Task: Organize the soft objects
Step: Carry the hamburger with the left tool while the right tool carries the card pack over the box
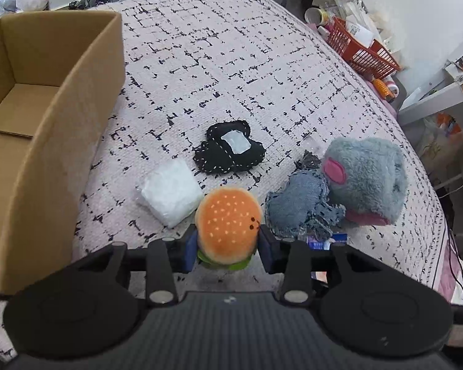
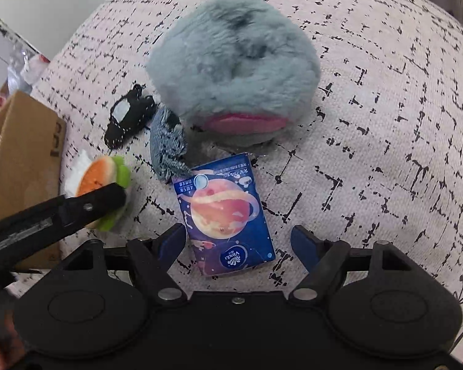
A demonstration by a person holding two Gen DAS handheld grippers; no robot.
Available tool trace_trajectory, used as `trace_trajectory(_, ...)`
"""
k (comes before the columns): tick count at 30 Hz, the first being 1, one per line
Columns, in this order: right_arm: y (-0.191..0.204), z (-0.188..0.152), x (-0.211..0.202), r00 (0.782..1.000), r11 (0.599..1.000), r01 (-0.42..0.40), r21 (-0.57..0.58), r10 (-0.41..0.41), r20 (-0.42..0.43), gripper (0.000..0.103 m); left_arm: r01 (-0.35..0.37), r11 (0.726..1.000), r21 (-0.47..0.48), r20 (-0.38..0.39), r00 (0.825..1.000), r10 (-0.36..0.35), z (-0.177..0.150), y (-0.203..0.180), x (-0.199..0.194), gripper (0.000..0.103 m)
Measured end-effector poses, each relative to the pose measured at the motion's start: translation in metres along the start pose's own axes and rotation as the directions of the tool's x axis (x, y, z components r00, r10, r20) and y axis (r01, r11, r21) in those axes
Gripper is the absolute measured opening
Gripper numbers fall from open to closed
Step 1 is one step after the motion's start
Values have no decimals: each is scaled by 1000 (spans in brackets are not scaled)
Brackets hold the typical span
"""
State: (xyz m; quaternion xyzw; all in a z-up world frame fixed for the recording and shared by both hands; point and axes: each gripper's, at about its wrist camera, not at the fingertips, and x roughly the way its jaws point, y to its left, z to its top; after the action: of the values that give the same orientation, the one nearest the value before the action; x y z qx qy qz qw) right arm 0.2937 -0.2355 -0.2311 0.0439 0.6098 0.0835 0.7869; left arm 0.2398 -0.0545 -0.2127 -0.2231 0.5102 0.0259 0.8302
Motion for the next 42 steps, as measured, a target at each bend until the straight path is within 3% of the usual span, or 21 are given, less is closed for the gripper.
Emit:
trace_trajectory(2,4,-2,-1,999,999,33,-19,-33,12,59,6,1000,-6,7,1000,-6,-2,2,-7,39)
trace_trajectory(5,9,-4,-4,998,998,56,-31,-55,29,56,17,1000,-13,21,1000,-17,-3,5,-19,39)
trace_trajectory(16,12,-21,-56,986,1000,4,10,-5,164,55,80,997,14,104,991,-81,-9,13,-75,39)
trace_trajectory(26,30,-30,-101,949,1000,12,28,-20,316,55,114,992,53,150,981,-120,-17,26,-120,39)
trace_trajectory(42,56,-36,-157,899,999,-29,35,11,438,56,65,996,66,219,973,-78,-5,50,-177,39)
